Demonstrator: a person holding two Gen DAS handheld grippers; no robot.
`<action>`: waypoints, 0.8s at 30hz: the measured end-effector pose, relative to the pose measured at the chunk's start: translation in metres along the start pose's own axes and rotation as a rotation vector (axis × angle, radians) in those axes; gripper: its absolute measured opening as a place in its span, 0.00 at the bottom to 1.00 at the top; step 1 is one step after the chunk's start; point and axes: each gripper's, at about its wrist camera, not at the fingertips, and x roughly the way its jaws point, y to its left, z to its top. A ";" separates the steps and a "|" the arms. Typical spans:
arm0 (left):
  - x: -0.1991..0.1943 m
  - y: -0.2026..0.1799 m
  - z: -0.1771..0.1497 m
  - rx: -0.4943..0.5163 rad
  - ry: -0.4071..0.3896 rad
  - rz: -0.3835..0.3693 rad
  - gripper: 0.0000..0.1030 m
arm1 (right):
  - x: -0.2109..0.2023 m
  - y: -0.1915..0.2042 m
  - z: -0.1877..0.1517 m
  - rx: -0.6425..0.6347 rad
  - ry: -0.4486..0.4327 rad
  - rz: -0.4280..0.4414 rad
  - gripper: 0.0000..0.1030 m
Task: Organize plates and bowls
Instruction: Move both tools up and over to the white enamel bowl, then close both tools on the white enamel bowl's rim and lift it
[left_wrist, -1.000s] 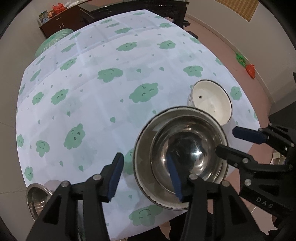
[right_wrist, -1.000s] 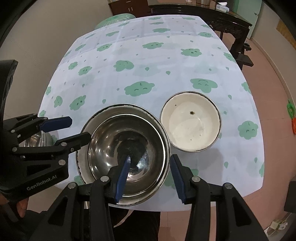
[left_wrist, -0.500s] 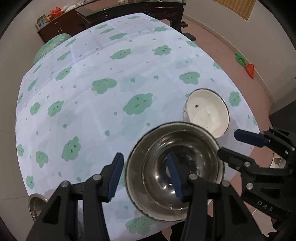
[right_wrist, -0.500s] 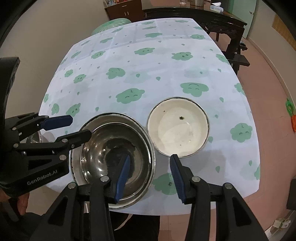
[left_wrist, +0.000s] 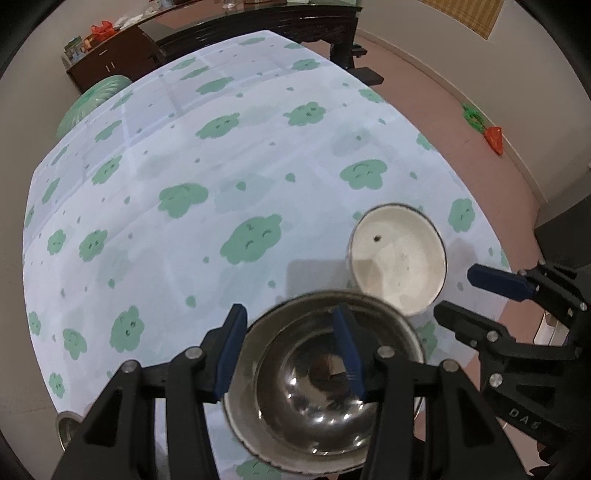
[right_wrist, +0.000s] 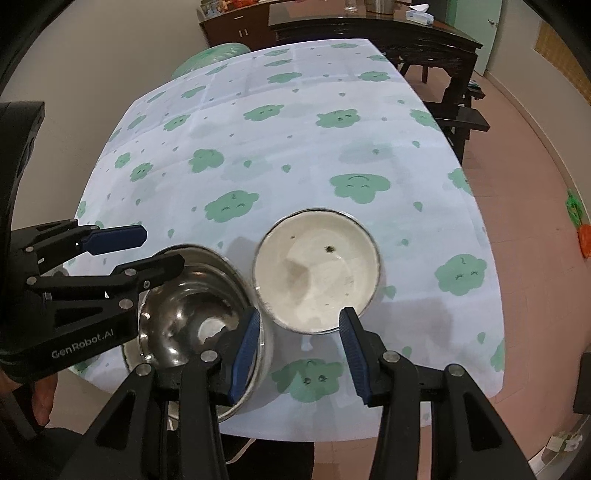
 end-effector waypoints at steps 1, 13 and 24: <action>0.001 -0.002 0.004 0.002 -0.001 -0.002 0.48 | 0.000 -0.003 0.000 0.003 0.000 -0.002 0.46; 0.028 -0.024 0.030 0.039 0.030 -0.003 0.48 | 0.014 -0.039 0.004 0.056 0.017 -0.023 0.46; 0.057 -0.035 0.043 0.058 0.089 -0.018 0.48 | 0.035 -0.059 0.011 0.088 0.062 -0.022 0.46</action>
